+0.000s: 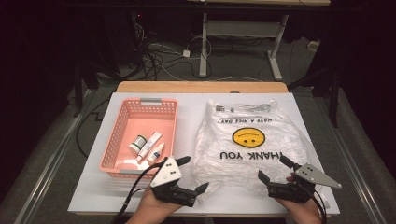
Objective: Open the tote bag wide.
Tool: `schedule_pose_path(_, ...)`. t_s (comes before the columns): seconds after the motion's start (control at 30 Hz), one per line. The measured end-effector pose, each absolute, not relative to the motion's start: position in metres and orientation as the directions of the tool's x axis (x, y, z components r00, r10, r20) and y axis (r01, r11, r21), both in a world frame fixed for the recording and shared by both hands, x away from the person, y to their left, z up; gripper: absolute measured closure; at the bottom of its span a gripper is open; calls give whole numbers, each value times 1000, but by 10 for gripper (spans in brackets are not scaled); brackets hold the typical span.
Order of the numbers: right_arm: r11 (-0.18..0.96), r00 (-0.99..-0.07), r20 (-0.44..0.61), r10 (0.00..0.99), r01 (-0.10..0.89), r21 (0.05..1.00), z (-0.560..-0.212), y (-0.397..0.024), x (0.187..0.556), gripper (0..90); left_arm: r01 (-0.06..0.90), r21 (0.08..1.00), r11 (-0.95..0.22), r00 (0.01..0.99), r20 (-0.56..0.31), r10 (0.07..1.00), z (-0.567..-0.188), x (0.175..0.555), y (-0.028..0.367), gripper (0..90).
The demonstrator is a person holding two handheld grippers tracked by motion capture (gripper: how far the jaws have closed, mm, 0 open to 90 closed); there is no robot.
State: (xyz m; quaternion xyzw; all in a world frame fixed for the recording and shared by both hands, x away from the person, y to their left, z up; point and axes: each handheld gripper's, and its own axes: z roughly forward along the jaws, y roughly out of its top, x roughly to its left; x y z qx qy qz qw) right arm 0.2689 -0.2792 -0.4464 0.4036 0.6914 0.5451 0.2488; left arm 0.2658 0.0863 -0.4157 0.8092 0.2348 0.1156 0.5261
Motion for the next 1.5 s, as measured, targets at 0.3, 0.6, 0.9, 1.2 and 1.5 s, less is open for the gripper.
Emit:
schedule_pose_path(0.3,73,-540,102,835,293,953,-447,-284,266,18,253,876,-411,902,-60,427,-428,284,34,165)
schedule_pose_path(0.6,70,-537,102,837,291,954,-447,-287,262,19,224,787,-575,932,0,362,-445,301,-4,386)
schedule_pose_path(0.9,61,-530,109,841,292,954,-447,-290,258,20,210,679,-703,948,34,317,-468,311,-23,527)
schedule_pose_path(1.2,59,-529,112,841,295,954,-447,-290,257,21,188,679,-710,948,63,311,-475,310,-27,798)
schedule_pose_path(1.5,62,-529,109,842,296,953,-447,-290,257,23,181,751,-635,949,37,314,-461,306,-23,882)
